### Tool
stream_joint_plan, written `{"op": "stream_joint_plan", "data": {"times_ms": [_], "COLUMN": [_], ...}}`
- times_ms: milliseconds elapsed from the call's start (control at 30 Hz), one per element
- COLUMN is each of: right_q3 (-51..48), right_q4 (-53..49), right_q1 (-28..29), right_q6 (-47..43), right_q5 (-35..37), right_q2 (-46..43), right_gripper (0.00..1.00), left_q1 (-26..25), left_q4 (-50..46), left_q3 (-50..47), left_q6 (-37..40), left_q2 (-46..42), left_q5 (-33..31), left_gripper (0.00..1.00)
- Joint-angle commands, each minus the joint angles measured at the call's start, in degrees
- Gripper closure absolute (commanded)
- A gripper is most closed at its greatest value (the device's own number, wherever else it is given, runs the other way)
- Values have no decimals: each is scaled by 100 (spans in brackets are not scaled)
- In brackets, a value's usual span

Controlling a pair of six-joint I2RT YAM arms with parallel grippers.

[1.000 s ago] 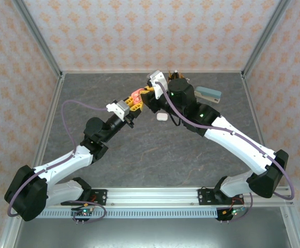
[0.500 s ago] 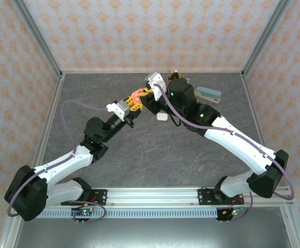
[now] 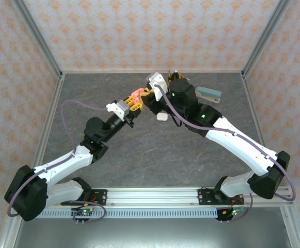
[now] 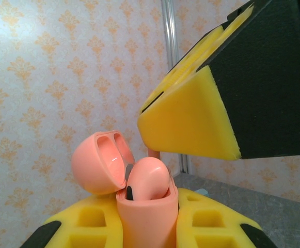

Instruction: Insert wireless bluetooth earbuds into charging case

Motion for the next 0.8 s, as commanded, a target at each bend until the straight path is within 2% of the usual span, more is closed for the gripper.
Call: {"op": "stream_joint_plan", "data": {"times_ms": [0, 767], "right_q3": [-94, -45], "right_q4": [135, 57], "right_q1": [32, 33], "right_q6": [-70, -274], "right_q5": [323, 327], "right_q2": [-182, 47], "right_gripper": [81, 81], "left_q1": [-20, -24], "left_q4": [293, 293], "left_q3": [203, 221], "left_q6": [30, 65], "left_q2": [-26, -108], "left_q5": [77, 277], "left_gripper": [100, 100]}}
